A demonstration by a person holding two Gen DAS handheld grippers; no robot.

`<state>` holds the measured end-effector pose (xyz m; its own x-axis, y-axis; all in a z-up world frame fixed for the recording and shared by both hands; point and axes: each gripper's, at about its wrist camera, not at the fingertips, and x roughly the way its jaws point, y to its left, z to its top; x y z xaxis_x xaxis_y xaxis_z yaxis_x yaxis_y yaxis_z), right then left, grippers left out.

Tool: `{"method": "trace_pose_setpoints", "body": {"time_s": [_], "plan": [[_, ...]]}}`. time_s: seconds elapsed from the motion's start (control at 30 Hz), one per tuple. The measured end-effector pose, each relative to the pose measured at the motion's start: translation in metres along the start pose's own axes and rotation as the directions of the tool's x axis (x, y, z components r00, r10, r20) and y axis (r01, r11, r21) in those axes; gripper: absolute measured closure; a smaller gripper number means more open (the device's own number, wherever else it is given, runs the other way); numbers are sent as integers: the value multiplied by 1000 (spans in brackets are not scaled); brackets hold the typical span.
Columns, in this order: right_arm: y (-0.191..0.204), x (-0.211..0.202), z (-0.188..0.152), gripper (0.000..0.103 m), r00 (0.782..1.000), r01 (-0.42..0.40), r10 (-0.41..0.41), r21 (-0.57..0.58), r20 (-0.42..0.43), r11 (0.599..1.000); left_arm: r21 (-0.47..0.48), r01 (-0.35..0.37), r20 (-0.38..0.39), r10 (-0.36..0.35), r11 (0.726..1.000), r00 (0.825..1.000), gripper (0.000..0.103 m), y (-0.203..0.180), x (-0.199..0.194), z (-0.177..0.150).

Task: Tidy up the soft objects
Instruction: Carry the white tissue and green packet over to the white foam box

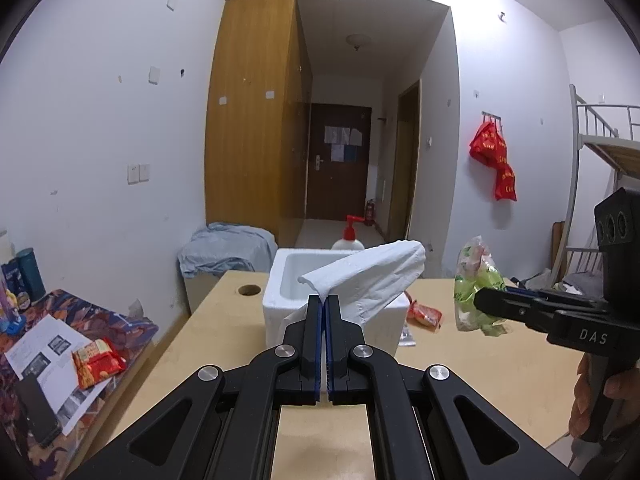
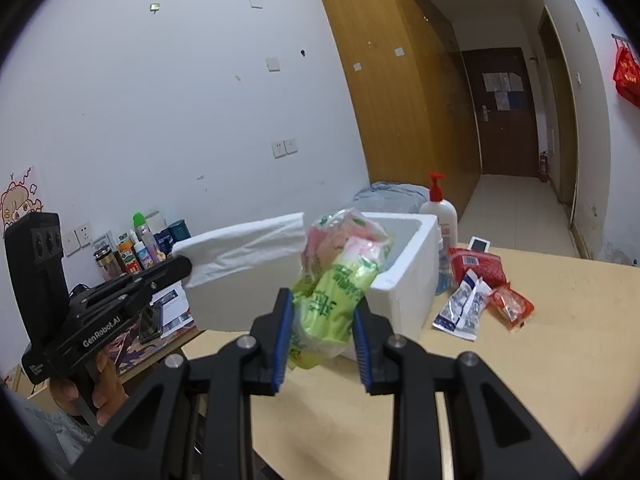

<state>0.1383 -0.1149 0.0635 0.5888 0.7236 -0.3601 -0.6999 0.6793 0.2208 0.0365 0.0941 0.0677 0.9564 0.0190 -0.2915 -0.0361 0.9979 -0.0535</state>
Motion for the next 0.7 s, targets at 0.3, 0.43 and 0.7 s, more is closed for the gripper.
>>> {"method": "trace_pose_setpoints", "body": {"time_s": [0.3, 0.43, 0.7], "plan": [[8, 4, 16, 71, 1000, -8, 9, -31, 22, 999, 18, -6, 61, 5, 1000, 998, 102, -1, -3, 27], [7, 8, 21, 71, 1000, -9, 9, -36, 25, 999, 17, -11, 76, 10, 1000, 997, 102, -1, 0, 36], [1, 19, 29, 71, 1000, -8, 9, -35, 22, 999, 19, -15, 83, 13, 1000, 996, 102, -1, 12, 47]]}}
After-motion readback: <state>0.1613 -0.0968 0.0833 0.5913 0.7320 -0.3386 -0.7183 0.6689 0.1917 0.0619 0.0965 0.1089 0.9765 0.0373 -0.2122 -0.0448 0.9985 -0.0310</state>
